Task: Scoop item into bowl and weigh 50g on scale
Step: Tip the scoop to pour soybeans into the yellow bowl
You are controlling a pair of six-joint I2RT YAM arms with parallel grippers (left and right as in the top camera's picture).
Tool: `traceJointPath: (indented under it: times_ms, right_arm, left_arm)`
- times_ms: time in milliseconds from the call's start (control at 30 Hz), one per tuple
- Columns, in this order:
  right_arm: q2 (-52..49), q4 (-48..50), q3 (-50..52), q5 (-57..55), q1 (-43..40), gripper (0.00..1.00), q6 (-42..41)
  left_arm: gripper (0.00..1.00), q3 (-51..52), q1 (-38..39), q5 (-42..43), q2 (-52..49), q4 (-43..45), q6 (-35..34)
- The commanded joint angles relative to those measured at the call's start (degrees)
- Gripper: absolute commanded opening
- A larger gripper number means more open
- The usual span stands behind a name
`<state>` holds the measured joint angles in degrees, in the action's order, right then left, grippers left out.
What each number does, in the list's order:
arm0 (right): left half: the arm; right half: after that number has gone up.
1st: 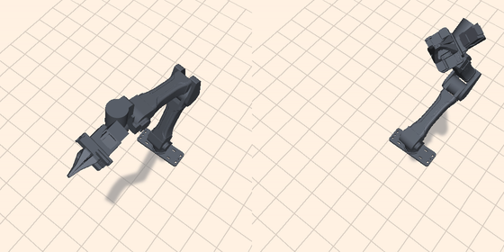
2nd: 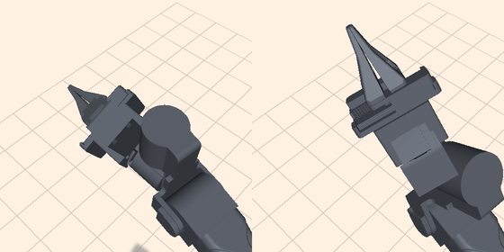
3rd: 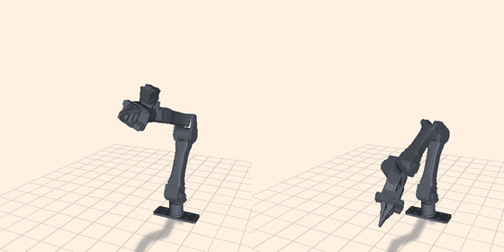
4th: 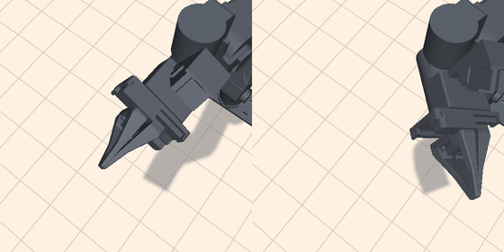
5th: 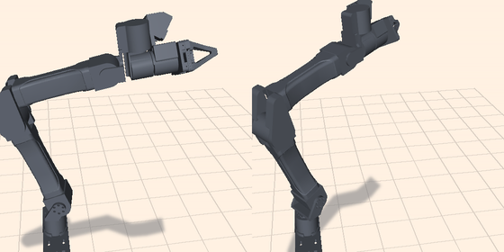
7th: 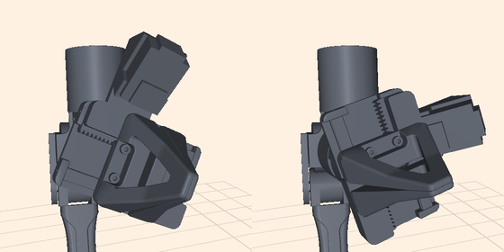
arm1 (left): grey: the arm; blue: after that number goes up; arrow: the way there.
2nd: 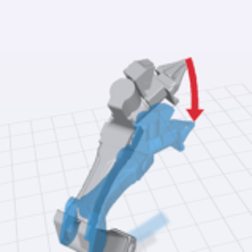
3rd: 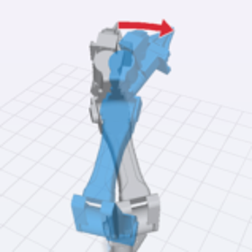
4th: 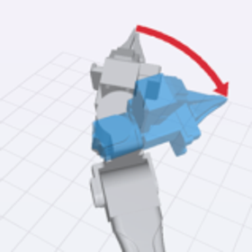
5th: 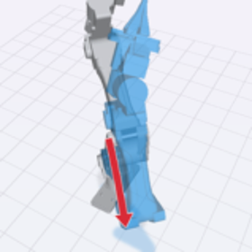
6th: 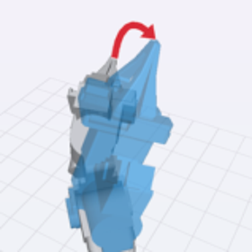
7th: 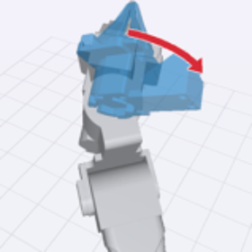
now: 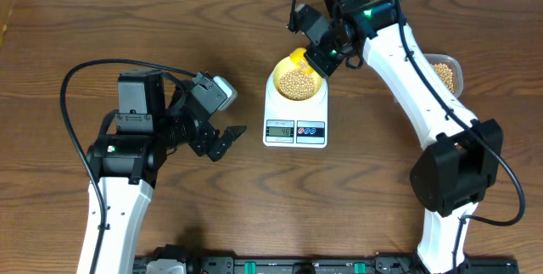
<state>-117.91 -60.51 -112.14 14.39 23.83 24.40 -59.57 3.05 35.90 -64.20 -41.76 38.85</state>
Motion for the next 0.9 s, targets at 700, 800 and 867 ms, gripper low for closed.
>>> traceJointPath:
  times_ms: [700, 800, 867]
  right_arm:
    - [3.1, -0.8, -1.6, -0.2, -0.2, 0.01, -0.9]
    - [3.3, -0.8, -1.6, 0.9, -1.2, 0.01, -2.6]
    - [3.4, -0.8, -1.8, 3.3, -2.4, 0.01, -3.3]
  left_arm:
    - [0.98, 0.1, -0.2, 0.7, -0.2, 0.0, 0.3]
    - [0.98, 0.1, -0.2, 0.7, -0.2, 0.0, 0.3]
    - [0.98, 0.1, -0.2, 0.7, -0.2, 0.0, 0.3]
